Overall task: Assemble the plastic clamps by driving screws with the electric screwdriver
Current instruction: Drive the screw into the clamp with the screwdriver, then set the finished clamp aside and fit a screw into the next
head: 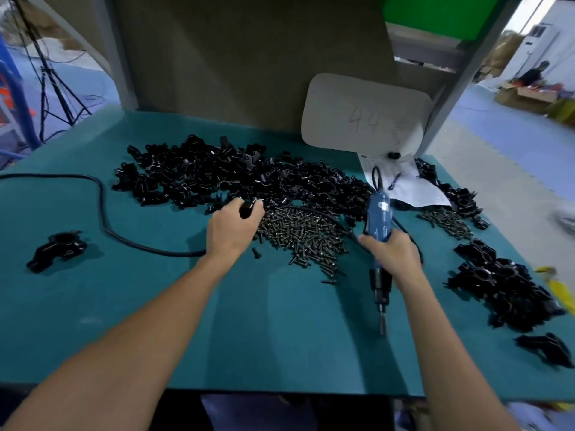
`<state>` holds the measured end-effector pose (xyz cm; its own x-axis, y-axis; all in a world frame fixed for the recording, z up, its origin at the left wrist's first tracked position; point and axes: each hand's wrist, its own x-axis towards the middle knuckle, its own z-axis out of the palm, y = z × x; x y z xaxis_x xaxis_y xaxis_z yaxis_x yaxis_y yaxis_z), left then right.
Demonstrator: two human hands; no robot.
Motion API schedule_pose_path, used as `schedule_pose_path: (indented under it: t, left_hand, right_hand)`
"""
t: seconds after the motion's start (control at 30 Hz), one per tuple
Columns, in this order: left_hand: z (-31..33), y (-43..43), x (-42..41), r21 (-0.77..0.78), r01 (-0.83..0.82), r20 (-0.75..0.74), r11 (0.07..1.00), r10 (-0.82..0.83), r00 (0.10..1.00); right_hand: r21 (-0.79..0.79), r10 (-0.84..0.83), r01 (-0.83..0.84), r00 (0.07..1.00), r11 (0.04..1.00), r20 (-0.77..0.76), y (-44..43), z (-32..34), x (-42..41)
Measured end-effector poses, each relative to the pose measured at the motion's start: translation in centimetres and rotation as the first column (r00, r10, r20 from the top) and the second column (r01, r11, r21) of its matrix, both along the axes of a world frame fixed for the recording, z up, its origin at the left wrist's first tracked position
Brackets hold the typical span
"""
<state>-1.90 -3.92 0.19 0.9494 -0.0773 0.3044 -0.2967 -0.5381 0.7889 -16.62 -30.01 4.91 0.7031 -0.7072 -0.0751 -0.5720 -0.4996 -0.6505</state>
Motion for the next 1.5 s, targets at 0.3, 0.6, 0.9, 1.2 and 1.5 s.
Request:
schedule_pose_path:
  t: [0.3, 0.6, 0.9, 1.2, 1.5]
  left_hand:
    - [2.6, -6.0, -0.9, 0.249, 0.224, 0.224, 0.942, -0.281, 0.933]
    - [4.8, -5.1, -2.8, 0.480, 0.553, 0.328, 0.681, -0.724, 0.607]
    - [2.7, 1.0, 0.7, 0.450, 0.351, 0.350, 0.821, -0.523, 0.777]
    - [-0.2, 10.8, 7.2, 0.554, -0.142, 0.375, 0.820, -0.094, 0.922]
    - [0.5, 10.6, 9.6, 0.668, 0.042, 0.016, 0.743, -0.071, 0.997]
  right_hand:
    - [-0.125, 0.179, -0.172, 0.982, 0.977, 0.052, 2.5, -0.3, 0.2]
    - [0.495, 0.205, -0.473, 0.840, 0.729, 0.502, 7.2, 0.3, -0.3]
    - [0.218, 0.072, -0.173, 0.911, 0.961, 0.407, -0.9, -0.3, -6.7]
    - [-0.435, -0.359, 0.308, 0.933, 0.846, -0.037, -17.1, 0.7, -13.2]
    - [-0.622, -0.323, 0.141, 0.927, 0.771, -0.190, -14.7, 2.0, -8.7]
